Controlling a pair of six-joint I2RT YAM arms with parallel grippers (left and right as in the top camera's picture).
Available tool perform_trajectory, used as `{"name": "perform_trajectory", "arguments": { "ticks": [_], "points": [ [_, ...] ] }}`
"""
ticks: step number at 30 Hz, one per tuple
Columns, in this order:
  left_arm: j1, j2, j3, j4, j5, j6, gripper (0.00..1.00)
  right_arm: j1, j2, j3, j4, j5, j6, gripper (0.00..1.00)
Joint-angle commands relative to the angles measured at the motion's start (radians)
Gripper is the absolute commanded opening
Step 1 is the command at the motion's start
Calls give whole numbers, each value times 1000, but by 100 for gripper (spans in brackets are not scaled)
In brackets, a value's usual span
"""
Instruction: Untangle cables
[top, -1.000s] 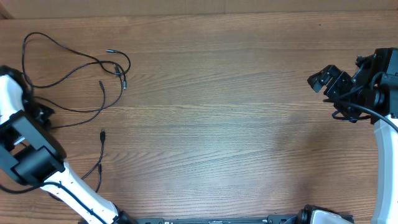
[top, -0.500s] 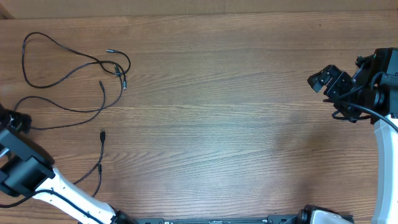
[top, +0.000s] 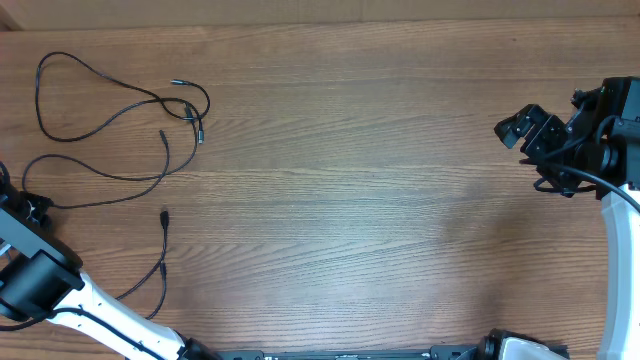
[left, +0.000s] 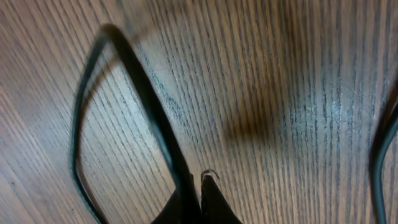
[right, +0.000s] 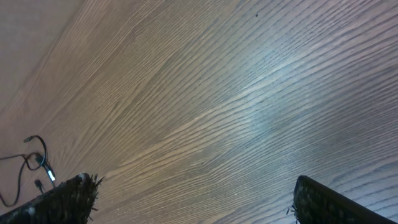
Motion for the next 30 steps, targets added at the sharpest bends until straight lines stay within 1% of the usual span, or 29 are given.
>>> {"name": "perform_trajectory", "arguments": {
  "ticks": [1,6,13,16,17,19,21,22,23,27,30],
  "points": [
    [6,-5,-2,10,11,-3,4,-1,-10,29,5,7,1,100],
    [43,-5,59,17,17,-3,4,-1,-10,29,5,7,1,100],
    [84,-5,215,5,150,15,4,-1,-10,29,5,7,1,100],
    [84,-5,241,4,178,16,5,-1,-10,29,5,7,1,100],
    [84,-5,242,5,189,16,7,-1,-10,29,5,7,1,100],
    [84,-5,242,-2,192,17,23,-1,-10,29,5,7,1,100],
    [84,-5,242,-6,185,23,30,-1,-10,29,5,7,1,100],
    [84,-5,242,-8,186,29,41,-1,-10,29,5,7,1,100],
    [84,-5,242,-13,185,28,56,-1,-10,29,5,7,1,100],
    [84,-6,253,-42,188,28,56,-1,-10,29,5,7,1,100],
    [79,-8,291,-80,202,28,52,-1,-10,29,5,7,1,100]
  ]
}}
